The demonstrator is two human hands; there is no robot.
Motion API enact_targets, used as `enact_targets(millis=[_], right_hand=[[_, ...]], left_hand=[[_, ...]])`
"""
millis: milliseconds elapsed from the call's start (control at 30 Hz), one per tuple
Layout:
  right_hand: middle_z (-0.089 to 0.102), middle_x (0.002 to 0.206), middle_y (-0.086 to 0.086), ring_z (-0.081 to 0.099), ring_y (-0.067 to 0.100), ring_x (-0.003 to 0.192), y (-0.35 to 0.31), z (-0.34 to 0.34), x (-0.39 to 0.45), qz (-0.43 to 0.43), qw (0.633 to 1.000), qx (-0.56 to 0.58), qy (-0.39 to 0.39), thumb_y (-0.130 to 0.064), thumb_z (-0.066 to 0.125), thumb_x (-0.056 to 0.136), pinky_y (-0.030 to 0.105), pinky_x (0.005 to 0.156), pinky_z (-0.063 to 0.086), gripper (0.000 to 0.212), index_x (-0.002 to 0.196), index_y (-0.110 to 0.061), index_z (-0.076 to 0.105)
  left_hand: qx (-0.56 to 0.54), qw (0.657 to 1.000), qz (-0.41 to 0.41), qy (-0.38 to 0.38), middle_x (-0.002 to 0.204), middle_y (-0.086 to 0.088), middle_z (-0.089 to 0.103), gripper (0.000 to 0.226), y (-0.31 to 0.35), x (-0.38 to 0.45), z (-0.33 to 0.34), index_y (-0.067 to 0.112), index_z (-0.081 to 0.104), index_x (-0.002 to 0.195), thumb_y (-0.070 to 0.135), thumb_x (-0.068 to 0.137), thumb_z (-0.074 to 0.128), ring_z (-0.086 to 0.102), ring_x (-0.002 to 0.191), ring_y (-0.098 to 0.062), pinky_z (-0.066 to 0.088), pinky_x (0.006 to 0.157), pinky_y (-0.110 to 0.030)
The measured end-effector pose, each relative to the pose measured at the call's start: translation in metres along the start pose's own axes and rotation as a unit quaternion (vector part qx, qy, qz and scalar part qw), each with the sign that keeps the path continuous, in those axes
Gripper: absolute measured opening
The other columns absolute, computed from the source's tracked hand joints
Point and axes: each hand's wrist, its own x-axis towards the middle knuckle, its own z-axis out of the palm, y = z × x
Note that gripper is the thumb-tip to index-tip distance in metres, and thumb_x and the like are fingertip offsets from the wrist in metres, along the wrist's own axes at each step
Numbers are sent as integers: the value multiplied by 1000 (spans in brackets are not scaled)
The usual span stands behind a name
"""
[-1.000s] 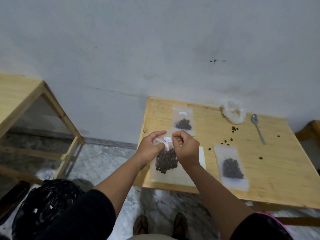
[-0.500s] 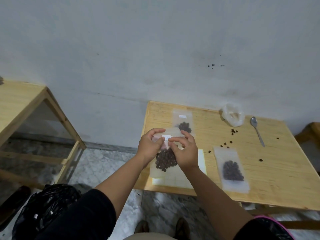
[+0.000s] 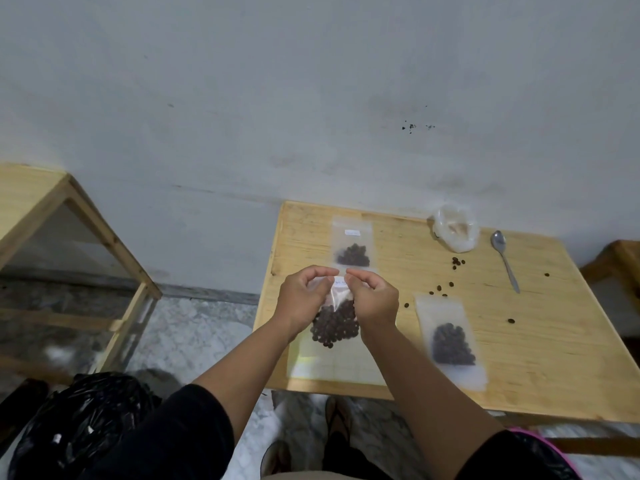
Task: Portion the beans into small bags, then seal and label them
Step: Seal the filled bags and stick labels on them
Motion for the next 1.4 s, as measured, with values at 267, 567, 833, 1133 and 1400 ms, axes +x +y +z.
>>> enact_targets(millis=[267,567,833,1133,1400], right_hand=[[62,73,-1,54,9,62,4,-24,41,-44,992,-10,-116,-12,64,85,20,59,46,27,109,-21,62],[63,81,-2,58,14,75,13,-27,129,-29,994,-65,-78,-13,71,77,27,72,51,28,98,-32,67],[61,91,-3,56,12,83,22,-5,184,-13,980,-187,-65,-18,67,81,8,60,34,25,106,-17,66],[41,118,10,47,13,90,32,-3,188,-105,928,-347,-81,-19,64,84,14,80,34,30,113,-10,60],[33,145,15,27,25,137,31,-25,153,-228,823,-501,-139,-12,44,93,29,110,28,48,138,0,32]], left_hand=[[18,998,-7,58,83,5,67,20,12,48,23,29,68,97,15,93,54,58,68,-12,51,71,-29],[85,992,-68,69,111,4,59,37,4,117,51,25,60,120,24,84,70,56,103,-15,44,85,-23],[194,974,-82,80,131,-3,58,37,-17,153,65,14,62,122,14,85,68,57,116,-17,41,100,-23],[309,948,-57,47,133,-6,56,36,-26,157,69,13,60,123,16,88,62,49,125,-21,30,106,-24],[396,918,-15,-29,146,-11,36,48,-19,126,64,9,39,139,19,94,49,31,136,-22,27,108,-26]])
